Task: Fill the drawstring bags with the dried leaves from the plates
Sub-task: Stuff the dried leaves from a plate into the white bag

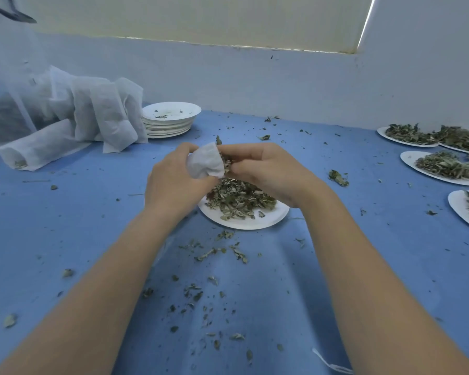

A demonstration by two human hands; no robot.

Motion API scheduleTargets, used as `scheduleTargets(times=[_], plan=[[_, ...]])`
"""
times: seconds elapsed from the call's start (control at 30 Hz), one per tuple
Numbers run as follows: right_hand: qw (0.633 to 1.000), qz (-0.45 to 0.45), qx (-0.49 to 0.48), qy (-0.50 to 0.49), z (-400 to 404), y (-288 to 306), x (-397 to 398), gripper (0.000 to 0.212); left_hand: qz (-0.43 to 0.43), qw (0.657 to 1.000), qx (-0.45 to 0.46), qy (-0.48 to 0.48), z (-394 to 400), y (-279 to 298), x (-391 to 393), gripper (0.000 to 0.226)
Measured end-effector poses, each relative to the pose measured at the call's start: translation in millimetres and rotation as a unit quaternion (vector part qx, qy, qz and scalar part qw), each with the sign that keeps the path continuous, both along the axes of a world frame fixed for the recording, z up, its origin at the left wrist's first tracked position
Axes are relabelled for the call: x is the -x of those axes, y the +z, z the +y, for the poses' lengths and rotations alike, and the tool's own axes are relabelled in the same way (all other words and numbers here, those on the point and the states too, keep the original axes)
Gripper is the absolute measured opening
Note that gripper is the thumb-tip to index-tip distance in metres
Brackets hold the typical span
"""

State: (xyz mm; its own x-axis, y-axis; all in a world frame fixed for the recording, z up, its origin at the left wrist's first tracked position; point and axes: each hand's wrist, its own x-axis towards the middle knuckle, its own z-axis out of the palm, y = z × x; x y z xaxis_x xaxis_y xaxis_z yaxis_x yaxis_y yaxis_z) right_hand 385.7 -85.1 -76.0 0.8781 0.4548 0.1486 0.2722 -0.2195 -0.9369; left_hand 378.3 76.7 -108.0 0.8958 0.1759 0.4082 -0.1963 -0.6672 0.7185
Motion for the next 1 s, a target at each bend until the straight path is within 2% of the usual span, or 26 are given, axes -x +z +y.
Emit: scheduleTargets(times=[0.07, 0.23, 0.37, 0.43, 0.5, 0.57, 0.63, 0.73, 0.8, 0.9, 0.93, 1.0], plan=[[0.997, -0.045, 0.05, -0.023, -3.8, -2.0, 0.6, 0.037, -0.005, 1.0, -0.004, -0.021, -2.1, -0.6, -2.3, 0.039], [0.987, -0.086, 0.009, -0.139, 0.5, -6.4, -0.3, 0.015, -0.036, 0.998, -0.041, -0.037, -7.8, -3.9, -4.2, 0.041], [0.97, -0.102, 0.052, -0.217, 11.5, -10.3, -3.4, 0.018, -0.054, 0.993, -0.093, -0.055, -13.6, -4.5, -2.2, 0.043], [0.972, -0.077, 0.077, -0.207, 13.7, -9.4, -3.6, 0.016, -0.051, 0.993, -0.092, -0.058, -14.0, -5.5, -1.9, 0.038], [0.985, -0.048, 0.077, -0.149, 9.2, -5.2, -2.1, 0.011, -0.049, 0.994, -0.085, -0.058, -12.4, -6.2, -2.5, 0.038], [0.996, -0.022, 0.053, -0.075, 0.7, -2.2, -1.8, 0.016, -0.048, 0.995, -0.072, -0.054, -10.0, -5.8, -3.5, 0.038], [0.997, -0.033, 0.049, -0.044, -5.3, -0.9, -1.0, 0.018, -0.056, 0.995, -0.065, -0.053, -8.2, -5.9, -4.1, 0.036], [0.988, -0.08, 0.055, -0.122, 0.4, -4.4, -0.6, 0.014, -0.071, 0.992, -0.077, -0.064, -10.0, -6.8, -5.4, 0.038], [0.974, -0.115, 0.091, -0.175, 10.2, -7.2, -1.4, 0.013, -0.071, 0.989, -0.114, -0.065, -13.3, -7.8, -6.1, 0.039], [0.974, -0.105, 0.165, -0.112, 16.0, -6.0, 0.4, 0.009, -0.066, 0.987, -0.132, -0.062, -12.0, -9.9, -7.3, 0.041], [0.977, -0.099, 0.166, -0.087, 13.4, -4.2, 1.8, 0.009, -0.069, 0.987, -0.129, -0.067, -9.5, -10.4, -7.7, 0.044], [0.988, -0.086, 0.108, -0.065, 3.7, 0.4, 3.6, 0.011, -0.069, 0.984, -0.151, -0.069, -4.3, -9.7, -8.4, 0.051]])
